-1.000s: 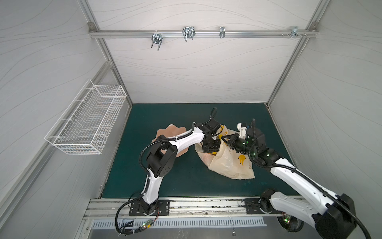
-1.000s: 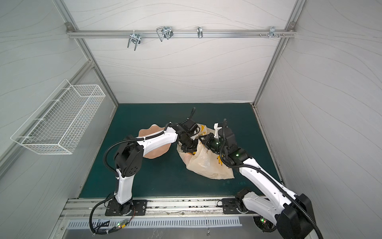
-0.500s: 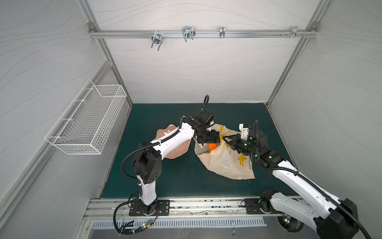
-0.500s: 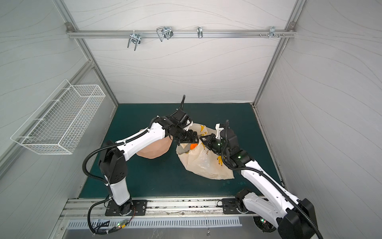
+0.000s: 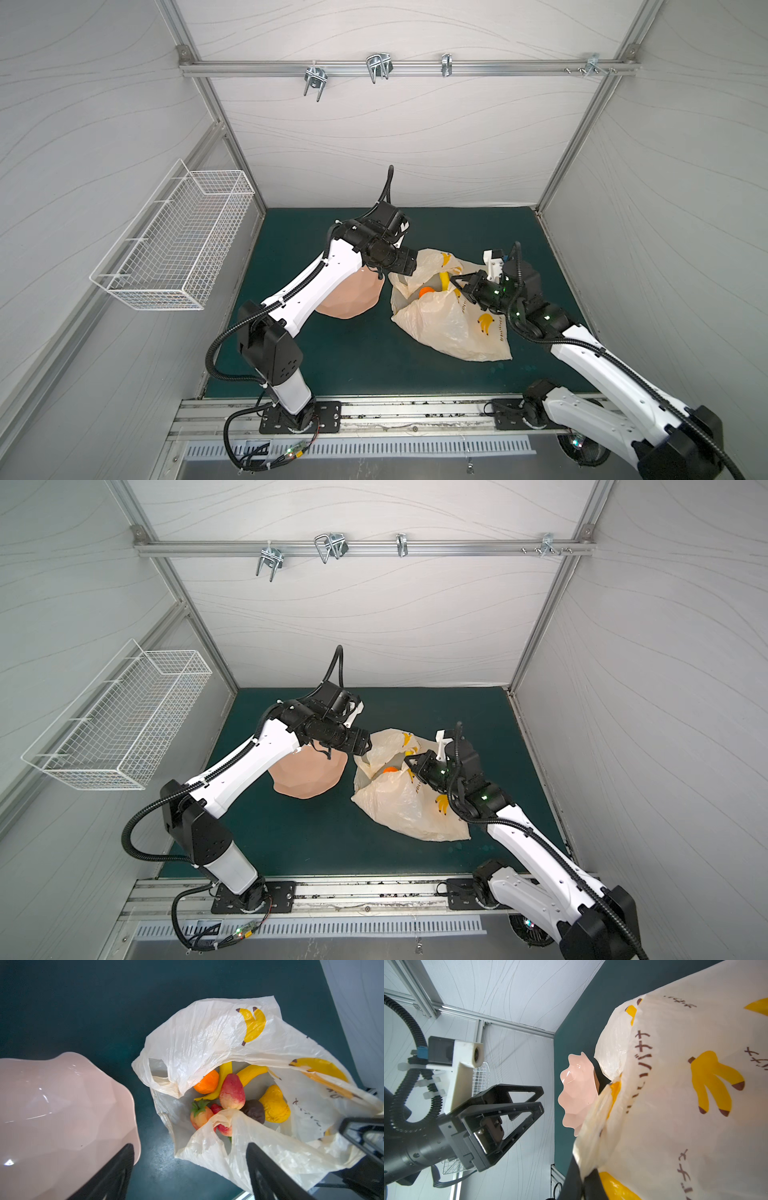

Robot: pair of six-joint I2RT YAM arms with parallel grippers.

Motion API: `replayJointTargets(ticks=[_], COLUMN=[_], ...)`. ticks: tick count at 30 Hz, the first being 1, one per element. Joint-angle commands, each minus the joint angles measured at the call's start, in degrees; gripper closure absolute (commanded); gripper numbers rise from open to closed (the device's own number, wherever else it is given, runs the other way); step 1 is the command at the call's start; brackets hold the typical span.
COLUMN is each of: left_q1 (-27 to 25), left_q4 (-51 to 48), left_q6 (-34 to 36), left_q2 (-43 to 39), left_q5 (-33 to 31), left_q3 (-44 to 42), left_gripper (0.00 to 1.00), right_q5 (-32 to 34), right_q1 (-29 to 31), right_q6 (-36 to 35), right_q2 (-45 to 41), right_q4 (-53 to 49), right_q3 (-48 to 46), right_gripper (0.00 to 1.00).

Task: Place the fruits into the plastic bag
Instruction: 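Withdraw the left gripper upward out of the bag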

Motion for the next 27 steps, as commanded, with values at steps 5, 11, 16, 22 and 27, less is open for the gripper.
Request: replayJointTargets(ticks=[5, 11, 16, 22, 27], left_q1=[0.3, 0.3, 0.2, -1.4, -3.3], left_q4=[1.0, 0.9, 5.1, 8.0, 10.3], left_q6=[11.4, 9.2, 5.2, 3.2, 1.4], left_q2=[2.4, 7.8, 10.0, 13.0, 15.6], left_q5=[-2.0, 1.0, 2.4, 2.4, 2.4], left_q3=[-0.4, 1.0, -2.2, -4.0, -5.1], left_gripper=[0.17, 0.23, 0.23, 0.24, 0.24], right_q5=[-0.7, -0.3, -0.6, -0.5, -0.4], right_q1=[-0.9, -1.2, -1.5, -1.5, -1.6], right_q6=[-1.9, -1.9, -1.8, -1.6, -1.6], right_q2=[-3.4, -5.6, -5.8, -6.5, -6.6], right_q4=[-5.2, -7.4, -8.1, -9.4, -9.8], right_q3=[0.0, -0.9, -0.9, -1.0, -0.8], right_gripper=[1.0, 1.0, 1.0, 1.0, 1.0])
